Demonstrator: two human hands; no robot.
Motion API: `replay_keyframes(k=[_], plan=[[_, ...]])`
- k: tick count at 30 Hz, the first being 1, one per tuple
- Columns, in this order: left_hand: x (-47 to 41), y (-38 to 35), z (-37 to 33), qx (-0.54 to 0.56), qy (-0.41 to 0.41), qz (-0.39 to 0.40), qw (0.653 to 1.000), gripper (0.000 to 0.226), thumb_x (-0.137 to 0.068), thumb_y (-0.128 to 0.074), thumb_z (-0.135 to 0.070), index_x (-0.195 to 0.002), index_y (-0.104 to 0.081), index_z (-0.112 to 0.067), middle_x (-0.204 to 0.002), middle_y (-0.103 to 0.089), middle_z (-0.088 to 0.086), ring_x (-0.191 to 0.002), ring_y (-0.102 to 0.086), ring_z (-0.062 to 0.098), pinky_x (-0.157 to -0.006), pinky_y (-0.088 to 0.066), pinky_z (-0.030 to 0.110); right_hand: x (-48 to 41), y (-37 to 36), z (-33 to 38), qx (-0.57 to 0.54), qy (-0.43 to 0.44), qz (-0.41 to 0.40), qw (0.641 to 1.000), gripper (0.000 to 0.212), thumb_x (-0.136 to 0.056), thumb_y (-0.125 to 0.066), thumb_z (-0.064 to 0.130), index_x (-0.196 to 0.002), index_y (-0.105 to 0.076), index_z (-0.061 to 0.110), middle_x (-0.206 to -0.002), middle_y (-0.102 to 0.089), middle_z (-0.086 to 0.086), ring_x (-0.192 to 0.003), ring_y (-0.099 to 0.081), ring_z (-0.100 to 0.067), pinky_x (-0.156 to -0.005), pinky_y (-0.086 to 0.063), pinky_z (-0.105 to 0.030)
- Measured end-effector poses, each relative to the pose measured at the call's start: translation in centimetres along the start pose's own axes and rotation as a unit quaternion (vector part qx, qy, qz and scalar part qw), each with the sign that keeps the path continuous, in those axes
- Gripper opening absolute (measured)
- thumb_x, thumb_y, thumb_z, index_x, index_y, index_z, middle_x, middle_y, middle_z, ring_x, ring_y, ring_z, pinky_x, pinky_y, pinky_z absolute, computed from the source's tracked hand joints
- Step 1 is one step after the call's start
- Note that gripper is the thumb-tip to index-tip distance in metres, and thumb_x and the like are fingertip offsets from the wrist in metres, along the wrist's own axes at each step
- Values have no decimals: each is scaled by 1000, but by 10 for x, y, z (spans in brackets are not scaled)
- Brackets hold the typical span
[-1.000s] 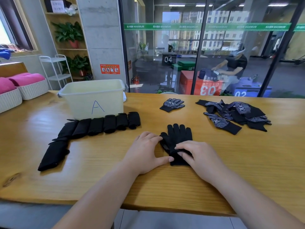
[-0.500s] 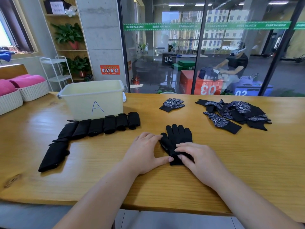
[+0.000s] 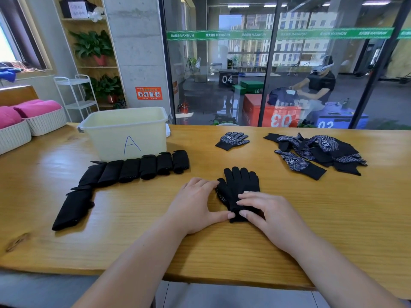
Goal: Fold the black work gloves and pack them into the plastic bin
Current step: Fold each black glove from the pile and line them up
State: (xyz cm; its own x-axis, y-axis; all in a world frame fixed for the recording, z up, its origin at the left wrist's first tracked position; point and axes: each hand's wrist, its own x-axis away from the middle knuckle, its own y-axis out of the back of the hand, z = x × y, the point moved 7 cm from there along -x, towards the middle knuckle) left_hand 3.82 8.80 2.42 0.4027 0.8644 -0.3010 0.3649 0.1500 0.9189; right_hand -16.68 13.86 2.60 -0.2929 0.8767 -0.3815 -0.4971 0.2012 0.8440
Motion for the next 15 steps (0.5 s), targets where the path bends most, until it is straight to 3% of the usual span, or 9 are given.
replay_keyframes(k=[3, 7, 15], plan=[[0, -1, 1, -2, 1, 1, 1000, 112, -74, -52, -100, -160, -43, -29, -153, -54, -16, -147, -34, 9, -121, -37, 40, 1, 1, 0, -7, 6, -9, 1000, 28, -101, -68, 43, -127, -77, 38, -139, -64, 27, -135, -50, 11, -110, -26, -2], [0, -2, 1, -6, 2, 9, 1000, 115, -71, -50, -102, -160, -43, -28, -153, -53, -16, -146, -34, 9, -121, -36, 39, 2, 5, 2, -16, 22, -25, 999, 25, -101, -69, 41, -124, -78, 38, -136, -66, 26, -132, -54, 11, -114, -38, -14], [0, -1, 0, -10, 3, 10, 1000, 115, -71, -49, -103, -160, -42, -30, -153, -53, -17, -147, -33, 8, -121, -37, 39, 3, 15, 8, -46, 27, -60, 997, 26, -102, -65, 43, -123, -79, 36, -131, -68, 27, -124, -58, 13, -108, -43, -13]])
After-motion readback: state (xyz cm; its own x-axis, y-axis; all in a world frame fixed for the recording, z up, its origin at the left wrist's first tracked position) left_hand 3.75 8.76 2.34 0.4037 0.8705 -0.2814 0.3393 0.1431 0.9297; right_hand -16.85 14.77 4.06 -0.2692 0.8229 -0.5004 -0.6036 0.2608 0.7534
